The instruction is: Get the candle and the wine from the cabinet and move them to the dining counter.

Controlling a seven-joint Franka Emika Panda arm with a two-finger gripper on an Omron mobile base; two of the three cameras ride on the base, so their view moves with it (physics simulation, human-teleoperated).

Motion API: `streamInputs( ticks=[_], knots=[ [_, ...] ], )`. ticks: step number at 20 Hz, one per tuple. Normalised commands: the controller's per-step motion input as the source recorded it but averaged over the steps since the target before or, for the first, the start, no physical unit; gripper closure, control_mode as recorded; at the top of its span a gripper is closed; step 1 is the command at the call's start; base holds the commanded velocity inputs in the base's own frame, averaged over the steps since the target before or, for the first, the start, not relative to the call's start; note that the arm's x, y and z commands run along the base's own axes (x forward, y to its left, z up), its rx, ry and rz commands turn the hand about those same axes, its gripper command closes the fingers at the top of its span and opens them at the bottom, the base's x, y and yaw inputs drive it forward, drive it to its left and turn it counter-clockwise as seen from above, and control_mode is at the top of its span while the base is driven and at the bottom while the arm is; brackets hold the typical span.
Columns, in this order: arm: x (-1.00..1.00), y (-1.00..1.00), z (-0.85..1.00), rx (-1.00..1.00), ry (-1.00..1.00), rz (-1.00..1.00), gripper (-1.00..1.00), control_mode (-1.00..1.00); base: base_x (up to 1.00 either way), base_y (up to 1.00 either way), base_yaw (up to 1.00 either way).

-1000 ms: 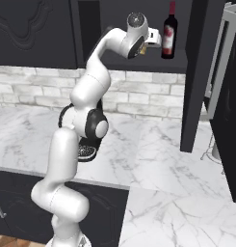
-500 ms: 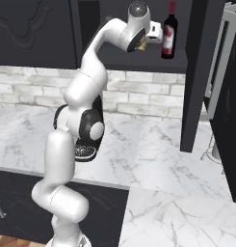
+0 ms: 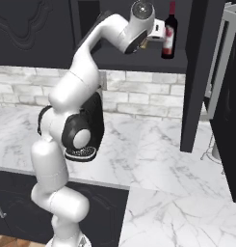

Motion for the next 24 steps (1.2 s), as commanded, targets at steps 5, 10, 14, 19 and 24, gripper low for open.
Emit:
streamInputs(
  ticks=[5, 10, 14, 19, 24],
  knots=[
    [-0.9, 0.02, 0.02, 0.0, -0.12, 0.0, 1.0, -1.0, 0.0, 0.0, 0.0],
    [-1.0, 0.27, 0.0, 0.0, -0.01, 0.0, 1.0, -1.0, 0.0, 0.0, 0.0],
    [-1.0, 0.69, 0.0, -0.01, 0.0, 0.0, 1.0, -1.0, 0.0, 0.0, 0.0],
    [-1.0, 0.83, 0.0, 0.0, 0.0, 0.01, 1.0, -1.0, 0.0, 0.0, 0.0],
    [-0.97, 0.75, 0.0, 0.0, 0.0, 0.0, 1.0, -1.0, 0.0, 0.0, 0.0]
  ],
)
